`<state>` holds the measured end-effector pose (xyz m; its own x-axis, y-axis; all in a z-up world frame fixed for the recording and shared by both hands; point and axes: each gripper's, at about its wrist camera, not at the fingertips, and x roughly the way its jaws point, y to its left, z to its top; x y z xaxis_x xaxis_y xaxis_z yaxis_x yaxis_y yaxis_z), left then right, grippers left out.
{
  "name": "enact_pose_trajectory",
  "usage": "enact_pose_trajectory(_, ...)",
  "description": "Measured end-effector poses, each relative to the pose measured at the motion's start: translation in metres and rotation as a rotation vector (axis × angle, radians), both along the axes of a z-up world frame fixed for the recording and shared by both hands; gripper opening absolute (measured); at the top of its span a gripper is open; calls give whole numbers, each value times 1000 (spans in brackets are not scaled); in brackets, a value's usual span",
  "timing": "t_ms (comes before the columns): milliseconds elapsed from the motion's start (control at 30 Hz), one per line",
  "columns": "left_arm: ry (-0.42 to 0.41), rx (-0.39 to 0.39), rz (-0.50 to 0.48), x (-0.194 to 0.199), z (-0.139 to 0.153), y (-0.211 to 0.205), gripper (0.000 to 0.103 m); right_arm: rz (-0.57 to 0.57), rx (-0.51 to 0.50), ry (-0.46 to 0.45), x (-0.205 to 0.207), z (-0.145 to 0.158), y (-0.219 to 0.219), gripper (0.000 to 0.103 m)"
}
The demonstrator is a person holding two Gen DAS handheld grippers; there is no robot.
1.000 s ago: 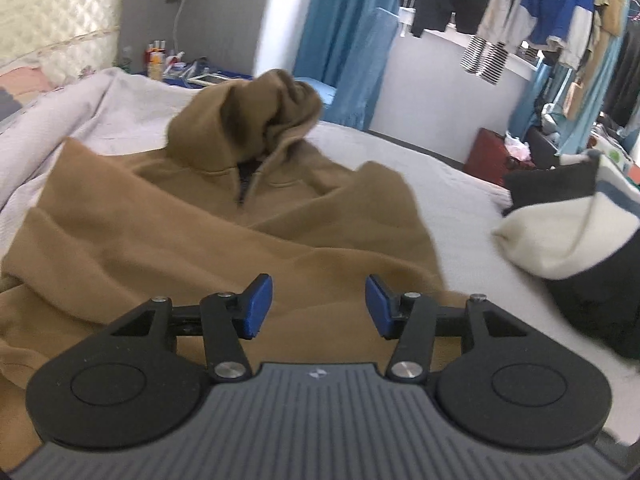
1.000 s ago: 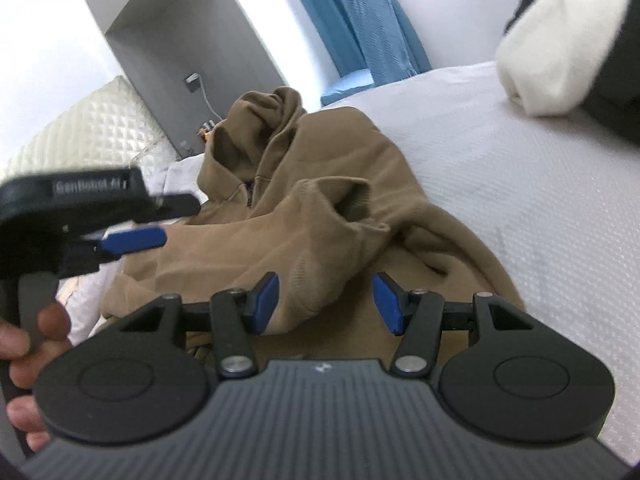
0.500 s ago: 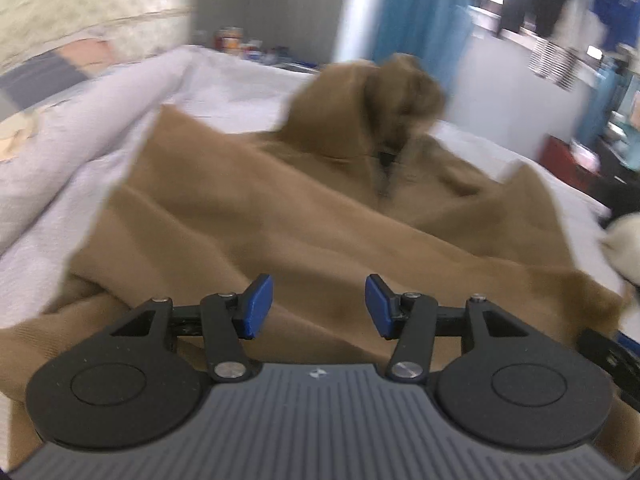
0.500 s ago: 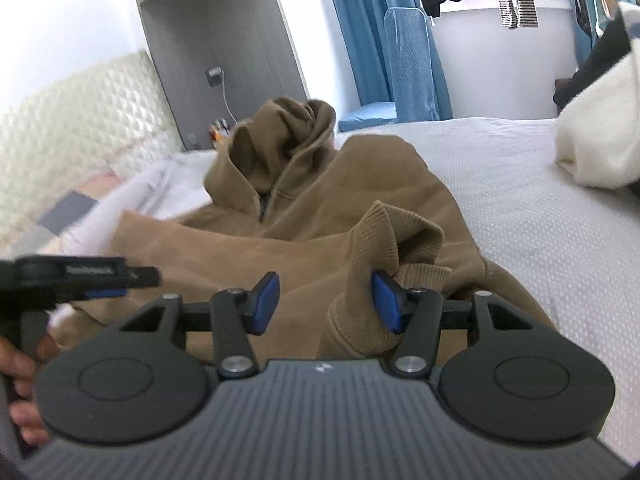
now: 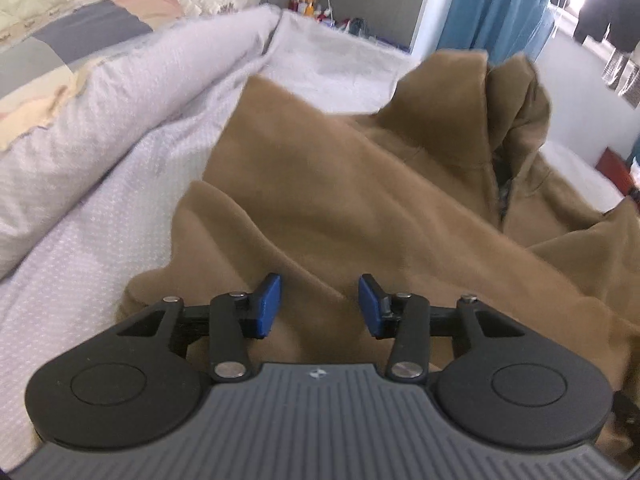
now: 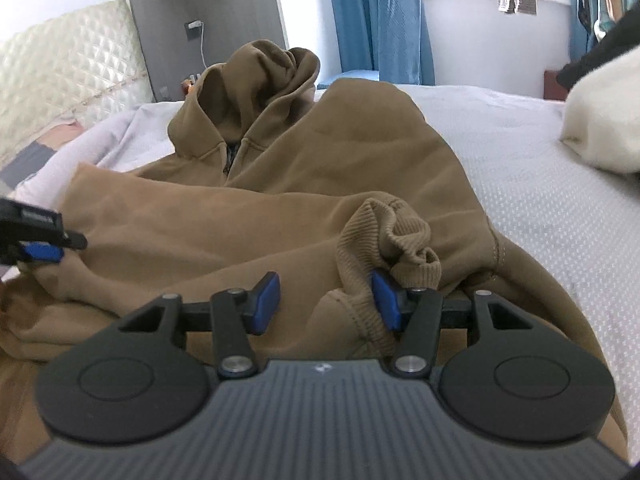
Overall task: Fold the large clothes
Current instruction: 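Lower the sleeve onto the folded body and open the left gripper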
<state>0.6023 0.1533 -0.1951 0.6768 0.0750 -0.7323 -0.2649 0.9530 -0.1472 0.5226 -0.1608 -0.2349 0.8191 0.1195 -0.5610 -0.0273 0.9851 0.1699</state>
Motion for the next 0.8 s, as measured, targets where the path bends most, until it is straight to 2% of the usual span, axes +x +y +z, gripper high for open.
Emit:
enact_pose_trajectory(167,-66,27,-48,-54,49,-7,50,-29,50,-37,-12,12,-5,54)
enact_pose_trajectory(267,-104,-11,-61,-93,79,-3,50,-17,15,-75,-26,29,1,55)
enact_pose_trajectory(433,-155,-22,-101,-154,111,-12,50,24,-29,-100,-53,61,2,55)
enact_pose_trajectory(567,-193,-41,-140,-197,130,-28,50,69,-27,-128,-83,104,6,55)
enact_pose_trajectory(667,-224,-37,-182,-224,146,-42,50,95,-3,-149,-100,150,9,55)
enact_pose_trajectory(800,-267,-43,-215,-256,166,-56,51,86,-33,-172,-119,211,7,54)
